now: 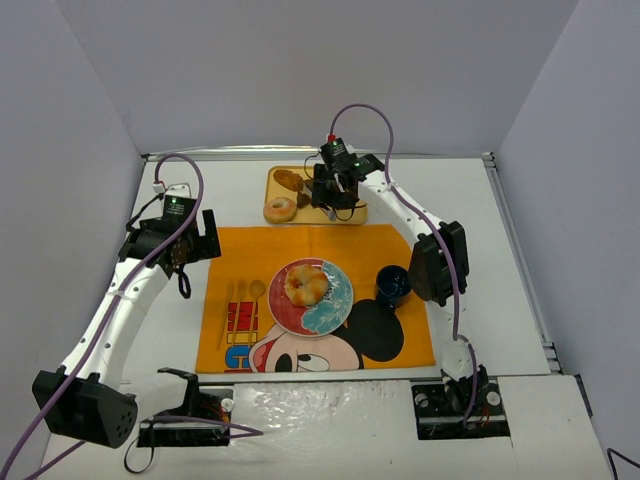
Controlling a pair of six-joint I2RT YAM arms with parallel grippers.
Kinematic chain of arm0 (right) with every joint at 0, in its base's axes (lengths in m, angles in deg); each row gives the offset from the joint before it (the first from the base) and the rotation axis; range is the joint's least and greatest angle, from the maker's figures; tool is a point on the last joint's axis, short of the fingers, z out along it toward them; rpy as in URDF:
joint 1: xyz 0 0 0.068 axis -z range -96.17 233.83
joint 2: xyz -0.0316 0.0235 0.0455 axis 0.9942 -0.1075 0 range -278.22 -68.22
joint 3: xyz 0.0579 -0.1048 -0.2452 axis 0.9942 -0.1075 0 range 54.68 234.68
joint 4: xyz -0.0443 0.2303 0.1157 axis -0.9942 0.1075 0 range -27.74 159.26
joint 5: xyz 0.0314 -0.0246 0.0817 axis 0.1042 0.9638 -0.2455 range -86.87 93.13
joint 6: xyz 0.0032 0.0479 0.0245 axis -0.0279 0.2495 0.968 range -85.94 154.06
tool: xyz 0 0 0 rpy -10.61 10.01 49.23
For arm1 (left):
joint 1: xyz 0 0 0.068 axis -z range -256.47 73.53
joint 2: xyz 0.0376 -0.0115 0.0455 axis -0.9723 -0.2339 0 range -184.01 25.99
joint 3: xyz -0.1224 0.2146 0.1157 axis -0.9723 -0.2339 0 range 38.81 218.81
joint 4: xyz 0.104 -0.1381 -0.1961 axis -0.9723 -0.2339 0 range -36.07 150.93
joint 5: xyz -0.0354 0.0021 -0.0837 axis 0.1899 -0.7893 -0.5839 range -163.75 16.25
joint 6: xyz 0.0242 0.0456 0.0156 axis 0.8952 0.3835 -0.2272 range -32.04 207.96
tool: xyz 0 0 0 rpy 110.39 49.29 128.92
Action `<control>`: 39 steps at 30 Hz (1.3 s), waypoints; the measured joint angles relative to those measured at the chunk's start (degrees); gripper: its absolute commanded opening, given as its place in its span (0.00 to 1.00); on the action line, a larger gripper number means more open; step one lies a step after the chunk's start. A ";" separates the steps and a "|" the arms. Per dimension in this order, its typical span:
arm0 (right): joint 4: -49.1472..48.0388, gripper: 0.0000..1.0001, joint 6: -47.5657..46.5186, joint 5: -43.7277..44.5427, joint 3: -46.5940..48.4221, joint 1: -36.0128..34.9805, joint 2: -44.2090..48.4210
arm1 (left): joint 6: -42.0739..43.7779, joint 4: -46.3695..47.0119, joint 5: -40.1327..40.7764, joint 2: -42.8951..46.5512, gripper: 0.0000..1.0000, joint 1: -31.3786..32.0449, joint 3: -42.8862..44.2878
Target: Place the bread
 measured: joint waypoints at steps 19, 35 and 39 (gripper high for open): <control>-0.10 0.47 -0.06 -1.80 0.76 -0.44 -0.57 | 0.00 -0.18 0.00 0.00 0.97 0.00 0.00; -0.06 0.00 -0.68 -1.37 0.70 -0.76 -0.59 | 0.00 -0.50 0.13 0.00 0.97 0.00 0.00; -0.35 0.00 -0.67 -0.73 -0.34 -0.76 -0.36 | 0.00 -0.49 0.13 0.00 0.97 0.00 0.00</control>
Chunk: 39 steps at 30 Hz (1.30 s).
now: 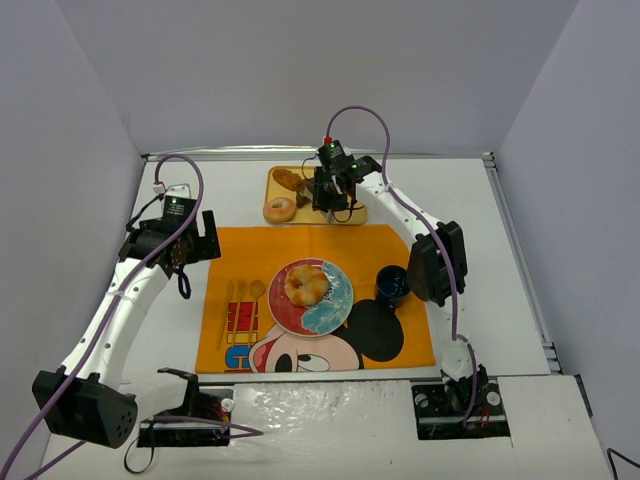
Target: Place the bread
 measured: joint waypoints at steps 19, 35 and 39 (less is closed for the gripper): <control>0.41 0.00 0.44 3.76 -15.92 -0.55 24.32 | -0.02 0.19 -0.20 0.00 0.97 0.00 0.00; 4.61 0.00 10.20 4.63 -49.25 -12.32 53.43 | -0.09 1.33 -1.07 0.00 0.97 0.00 -0.06; 6.17 0.00 12.77 4.23 -53.92 -12.80 59.74 | -0.11 1.62 -1.20 0.00 0.97 0.00 -0.17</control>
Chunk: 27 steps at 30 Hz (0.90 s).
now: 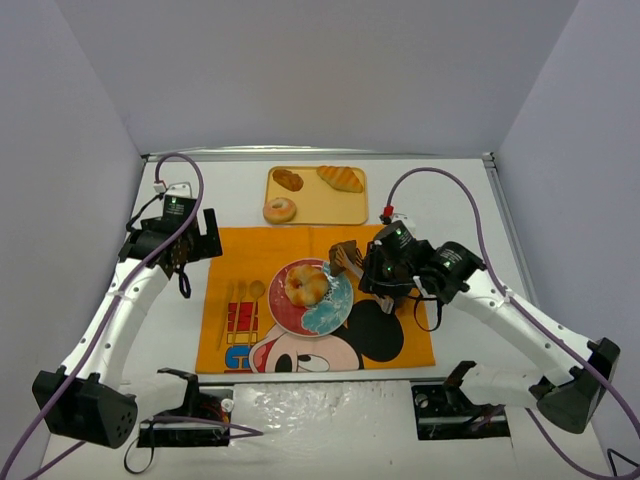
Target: Place the bread
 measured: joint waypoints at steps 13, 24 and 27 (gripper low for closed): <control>4.10 0.00 4.85 -0.91 -6.76 -3.79 8.21 | -0.26 0.57 -0.51 0.00 0.97 0.02 -0.05; 4.31 0.00 7.15 -0.80 -6.84 -9.80 7.40 | -0.27 0.57 -0.51 0.00 0.97 0.02 -0.05; 4.31 0.00 8.03 -0.70 -7.15 -11.55 7.03 | -0.27 0.58 -0.51 0.00 0.97 0.02 -0.05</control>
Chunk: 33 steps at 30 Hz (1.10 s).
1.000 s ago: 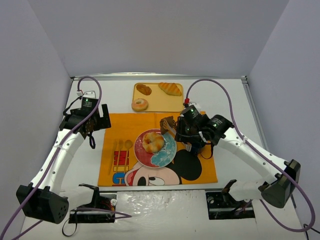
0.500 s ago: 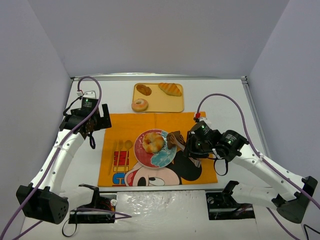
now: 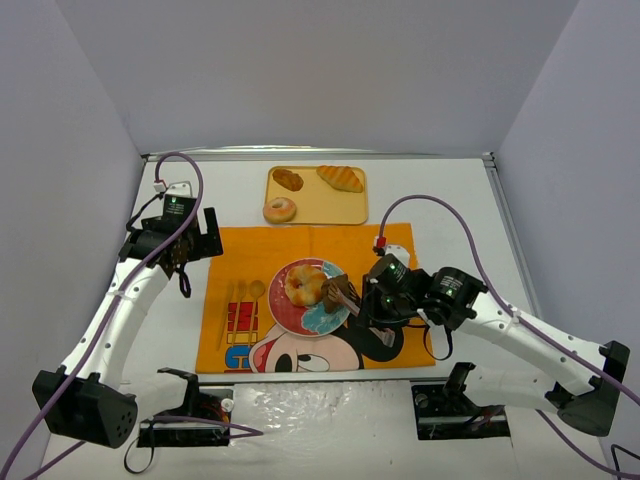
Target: Place the bread
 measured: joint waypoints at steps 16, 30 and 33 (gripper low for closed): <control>-0.04 0.25 3.43 1.60 -1.23 -3.77 -0.94 | -0.02 0.01 0.02 0.00 0.97 0.00 0.00; 0.24 0.39 4.67 2.53 -1.23 -4.93 -0.94 | -0.02 -0.03 0.02 0.00 0.97 0.00 0.00; 0.25 0.43 4.78 2.80 -1.23 -5.10 -0.94 | -0.02 -0.03 0.02 0.00 0.97 0.00 0.00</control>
